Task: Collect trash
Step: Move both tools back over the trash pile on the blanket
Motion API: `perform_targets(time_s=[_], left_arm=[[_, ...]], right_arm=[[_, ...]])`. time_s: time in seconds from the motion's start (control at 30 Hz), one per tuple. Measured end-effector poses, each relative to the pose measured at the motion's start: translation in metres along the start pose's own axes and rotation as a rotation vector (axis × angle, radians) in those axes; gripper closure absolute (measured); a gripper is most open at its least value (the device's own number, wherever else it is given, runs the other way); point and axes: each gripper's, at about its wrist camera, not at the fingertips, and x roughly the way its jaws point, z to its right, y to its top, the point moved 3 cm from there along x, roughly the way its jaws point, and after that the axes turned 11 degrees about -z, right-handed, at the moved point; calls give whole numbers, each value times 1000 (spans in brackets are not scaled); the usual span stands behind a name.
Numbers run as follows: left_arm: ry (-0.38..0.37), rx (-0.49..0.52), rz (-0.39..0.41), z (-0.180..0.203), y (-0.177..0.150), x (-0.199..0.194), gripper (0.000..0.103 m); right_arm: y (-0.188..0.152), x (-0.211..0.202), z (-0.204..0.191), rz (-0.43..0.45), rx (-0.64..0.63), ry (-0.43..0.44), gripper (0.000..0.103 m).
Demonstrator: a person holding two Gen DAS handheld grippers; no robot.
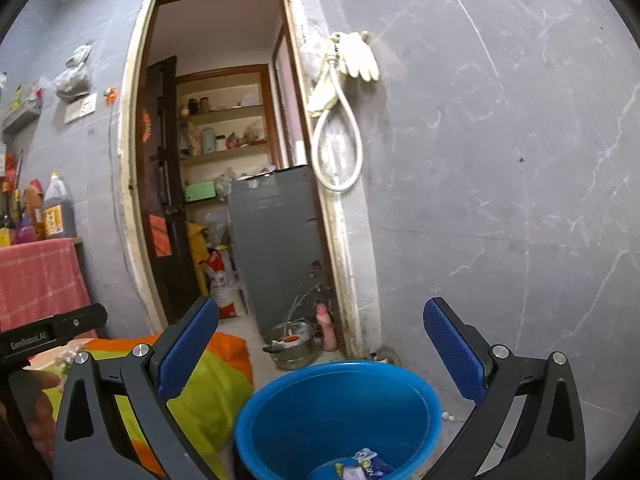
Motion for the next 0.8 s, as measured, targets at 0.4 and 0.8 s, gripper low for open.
perform_targets(time_s=[0.4, 0.8], left_arm=[[122, -52, 3, -83, -16, -67, 2], [231, -138, -44, -166, -40, -101, 2]], right_arm=[[3, -11, -80, -54, -53, 133, 0], [-9, -1, -162, -128, -147, 256, 0]])
